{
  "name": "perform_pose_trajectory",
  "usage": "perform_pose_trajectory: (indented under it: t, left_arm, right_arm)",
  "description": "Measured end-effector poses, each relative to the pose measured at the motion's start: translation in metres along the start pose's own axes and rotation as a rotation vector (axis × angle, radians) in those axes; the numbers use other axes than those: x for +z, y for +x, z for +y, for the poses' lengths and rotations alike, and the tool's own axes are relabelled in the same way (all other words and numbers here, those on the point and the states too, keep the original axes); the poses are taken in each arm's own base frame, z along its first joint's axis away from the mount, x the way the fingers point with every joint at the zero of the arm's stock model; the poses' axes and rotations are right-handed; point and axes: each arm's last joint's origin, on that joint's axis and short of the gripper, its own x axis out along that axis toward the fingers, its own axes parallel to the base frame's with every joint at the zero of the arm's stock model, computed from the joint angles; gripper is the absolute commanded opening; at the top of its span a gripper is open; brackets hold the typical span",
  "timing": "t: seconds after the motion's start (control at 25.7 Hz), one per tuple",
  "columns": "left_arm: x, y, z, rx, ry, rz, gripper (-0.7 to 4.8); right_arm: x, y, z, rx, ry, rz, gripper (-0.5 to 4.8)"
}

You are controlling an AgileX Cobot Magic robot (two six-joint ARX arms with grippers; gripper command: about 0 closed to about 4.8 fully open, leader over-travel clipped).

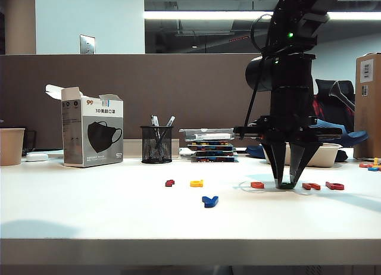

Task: Select the appropriate letters from the row of letter magnets placed on the table to arrange into the word "yes".

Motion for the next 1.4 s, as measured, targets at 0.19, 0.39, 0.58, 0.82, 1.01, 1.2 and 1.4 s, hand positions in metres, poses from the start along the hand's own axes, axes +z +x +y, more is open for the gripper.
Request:
perform_pose_trajectory:
  t: [0.19, 0.39, 0.58, 0.82, 1.01, 1.2, 1.4]
  left_arm:
    - [0.000, 0.000, 0.000, 0.000, 0.000, 0.000, -0.06]
    - [0.000, 0.000, 0.000, 0.000, 0.000, 0.000, -0.06]
    - [0.000, 0.000, 0.000, -0.001, 0.000, 0.000, -0.06]
    - [0.000, 0.000, 0.000, -0.001, 0.000, 0.000, -0.06]
    - [0.000, 0.000, 0.000, -0.001, 0.000, -0.001, -0.06]
    - [0.000, 0.000, 0.000, -0.003, -0.001, -0.002, -0.06]
    - [0.000, 0.000, 0.000, -0.003, -0.001, -0.003, -0.06]
  right_arm:
    - [0.000, -0.001, 0.000, 0.000, 0.000, 0.001, 0.53]
    - [-0.002, -0.028, 0.000, 0.026, 0.020, -0.081, 0.53]
    - [-0.004, -0.048, -0.001, 0.045, 0.034, -0.140, 0.53]
    - [-0.018, -0.066, 0.002, 0.046, 0.078, -0.097, 0.53]
    - [-0.034, -0.078, 0.020, 0.058, 0.091, -0.063, 0.53]
    - [-0.048, -0.085, 0.041, 0.036, 0.082, -0.065, 0.53]
    - [-0.069, -0.074, 0.065, 0.006, 0.060, -0.030, 0.53]
